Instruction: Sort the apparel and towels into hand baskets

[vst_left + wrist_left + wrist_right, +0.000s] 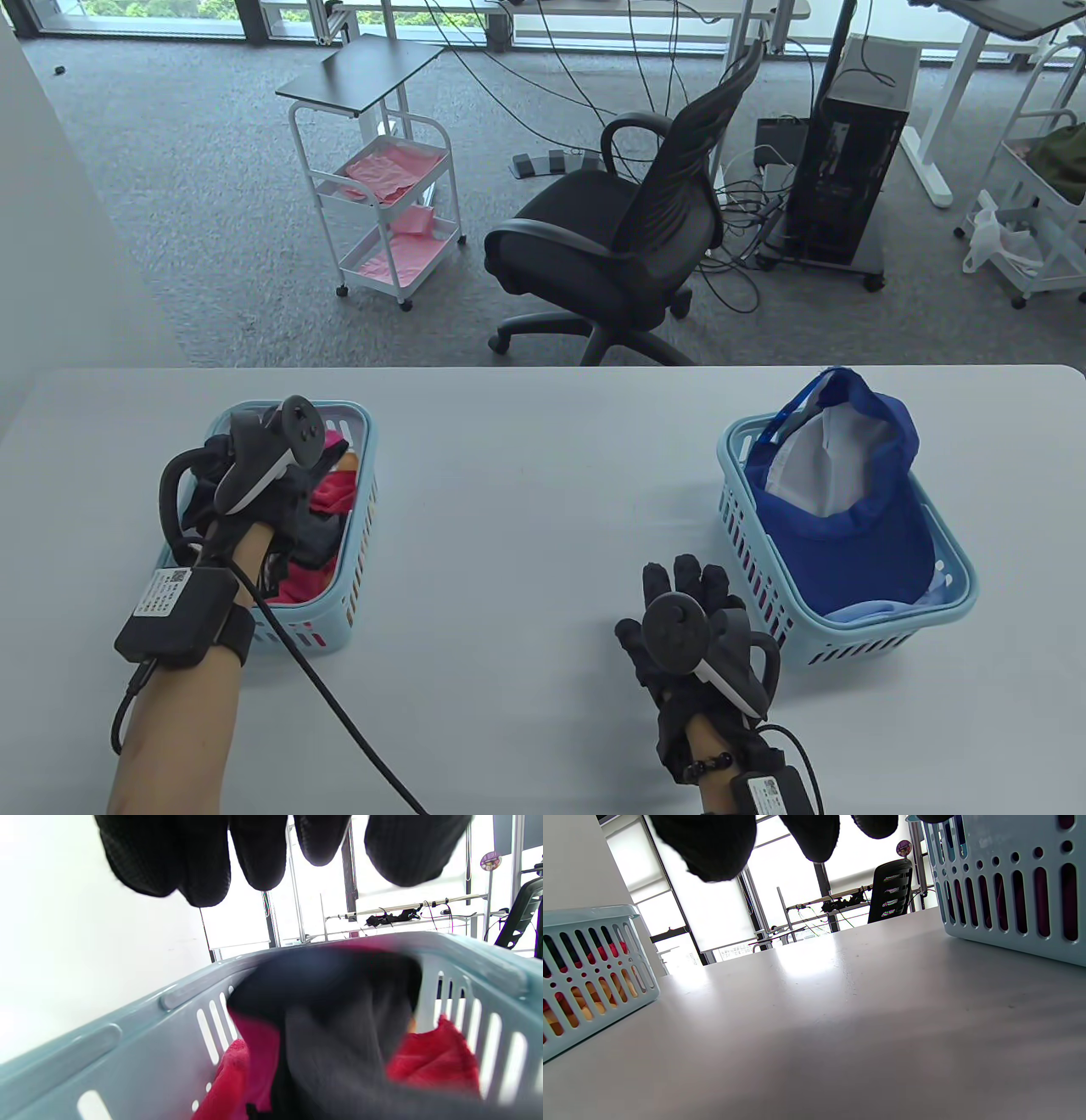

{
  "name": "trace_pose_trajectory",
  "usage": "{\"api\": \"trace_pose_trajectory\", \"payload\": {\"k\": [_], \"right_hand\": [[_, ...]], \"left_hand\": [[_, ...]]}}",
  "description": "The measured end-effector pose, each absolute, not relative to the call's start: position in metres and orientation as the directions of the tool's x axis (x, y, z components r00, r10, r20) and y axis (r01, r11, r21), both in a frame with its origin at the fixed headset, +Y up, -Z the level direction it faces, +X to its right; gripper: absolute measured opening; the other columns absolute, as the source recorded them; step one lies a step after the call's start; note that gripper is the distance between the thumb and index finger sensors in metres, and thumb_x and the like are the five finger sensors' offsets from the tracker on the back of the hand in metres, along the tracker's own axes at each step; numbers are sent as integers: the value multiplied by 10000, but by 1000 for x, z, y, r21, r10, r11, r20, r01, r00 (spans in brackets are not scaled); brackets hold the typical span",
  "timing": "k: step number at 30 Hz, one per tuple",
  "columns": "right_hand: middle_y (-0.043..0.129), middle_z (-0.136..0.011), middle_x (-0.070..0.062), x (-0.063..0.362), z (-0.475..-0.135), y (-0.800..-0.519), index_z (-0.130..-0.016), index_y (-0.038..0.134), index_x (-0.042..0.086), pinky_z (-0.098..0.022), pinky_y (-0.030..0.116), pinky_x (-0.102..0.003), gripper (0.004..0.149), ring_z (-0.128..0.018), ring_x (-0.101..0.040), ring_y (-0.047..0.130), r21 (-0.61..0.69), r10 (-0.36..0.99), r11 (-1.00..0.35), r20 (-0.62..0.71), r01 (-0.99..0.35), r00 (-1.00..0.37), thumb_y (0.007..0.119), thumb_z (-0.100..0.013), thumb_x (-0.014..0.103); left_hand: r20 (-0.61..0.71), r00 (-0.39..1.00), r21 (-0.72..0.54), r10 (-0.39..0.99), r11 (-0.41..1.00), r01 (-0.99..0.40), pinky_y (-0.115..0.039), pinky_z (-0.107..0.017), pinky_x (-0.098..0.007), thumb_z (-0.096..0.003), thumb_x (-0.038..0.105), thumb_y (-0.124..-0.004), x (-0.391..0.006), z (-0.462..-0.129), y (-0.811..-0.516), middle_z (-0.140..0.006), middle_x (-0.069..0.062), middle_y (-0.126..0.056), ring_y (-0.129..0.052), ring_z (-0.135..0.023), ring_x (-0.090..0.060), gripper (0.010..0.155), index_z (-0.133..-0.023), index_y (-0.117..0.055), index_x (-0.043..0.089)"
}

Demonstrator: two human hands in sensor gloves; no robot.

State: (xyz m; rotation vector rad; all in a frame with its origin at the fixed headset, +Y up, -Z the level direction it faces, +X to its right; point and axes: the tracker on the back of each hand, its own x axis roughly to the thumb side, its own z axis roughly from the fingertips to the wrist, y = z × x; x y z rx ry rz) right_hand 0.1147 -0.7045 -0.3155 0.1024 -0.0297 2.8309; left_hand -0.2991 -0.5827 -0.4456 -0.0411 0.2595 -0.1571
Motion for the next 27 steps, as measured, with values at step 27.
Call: {"api": "trace_pose_trajectory", "payload": {"k": [27], "right_hand": [[238, -1129, -304, 106, -312, -700, -1123, 380, 72, -675, 351, -764, 797, -983, -621, 268, -34, 287, -956, 117, -292, -951, 741, -529, 461]], "left_hand": [[192, 981, 210, 7, 977, -48, -580, -766, -685, -549, 593, -641, -213, -324, -634, -1229, -203, -450, -559, -1099, -567, 796, -1179, -358, 199]]}}
